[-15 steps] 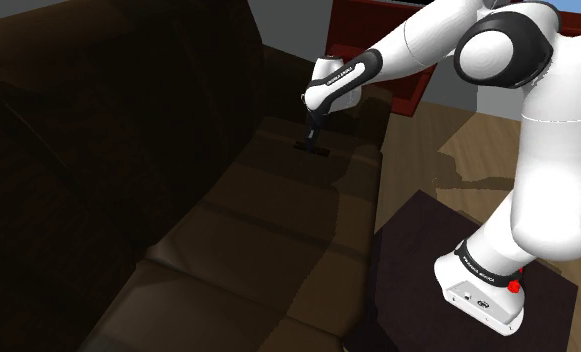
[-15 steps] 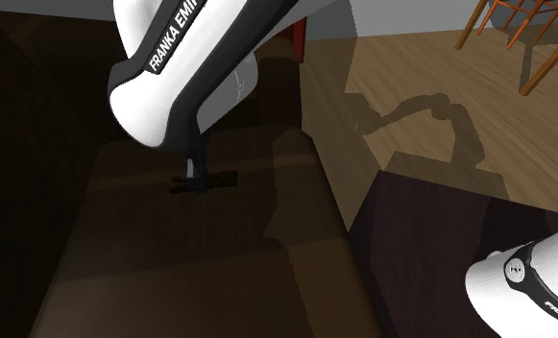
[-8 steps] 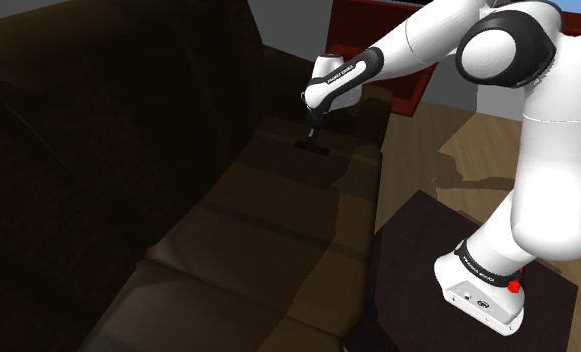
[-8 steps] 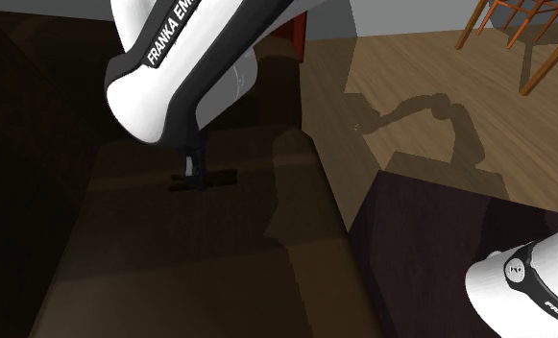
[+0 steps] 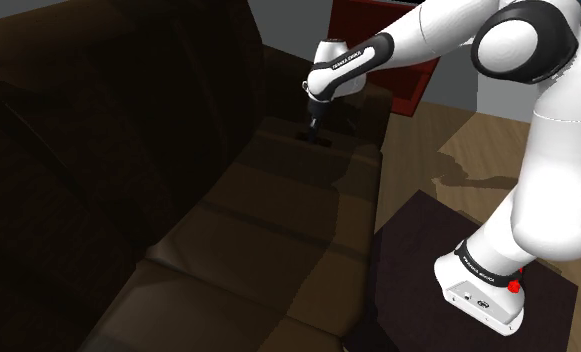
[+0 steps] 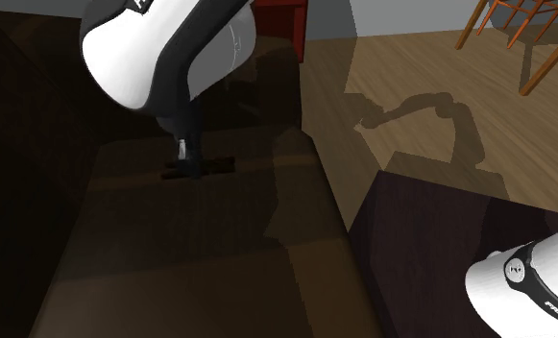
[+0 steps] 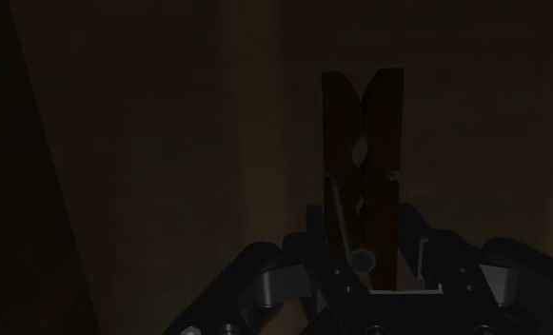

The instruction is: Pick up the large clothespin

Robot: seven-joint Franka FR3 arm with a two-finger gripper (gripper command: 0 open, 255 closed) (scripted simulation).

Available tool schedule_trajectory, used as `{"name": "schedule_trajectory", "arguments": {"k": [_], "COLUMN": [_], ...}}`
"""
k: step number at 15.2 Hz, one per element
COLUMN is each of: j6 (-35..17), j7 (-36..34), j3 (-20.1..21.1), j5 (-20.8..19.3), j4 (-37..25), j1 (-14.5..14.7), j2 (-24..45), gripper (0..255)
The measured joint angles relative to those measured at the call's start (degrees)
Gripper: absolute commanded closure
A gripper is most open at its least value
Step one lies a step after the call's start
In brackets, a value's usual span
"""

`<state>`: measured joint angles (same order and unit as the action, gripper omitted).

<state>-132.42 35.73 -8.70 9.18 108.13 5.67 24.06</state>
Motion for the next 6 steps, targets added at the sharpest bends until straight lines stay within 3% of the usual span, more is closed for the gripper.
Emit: {"name": "schedule_trajectory", "arguments": {"k": [6], "j6": [3.3], "j7": [-0.7], "j3": [-0.3], "j5": [-0.8], "j4": [-0.8], "j1": [0.3], "j2": [-2.6], "gripper": [255]}}
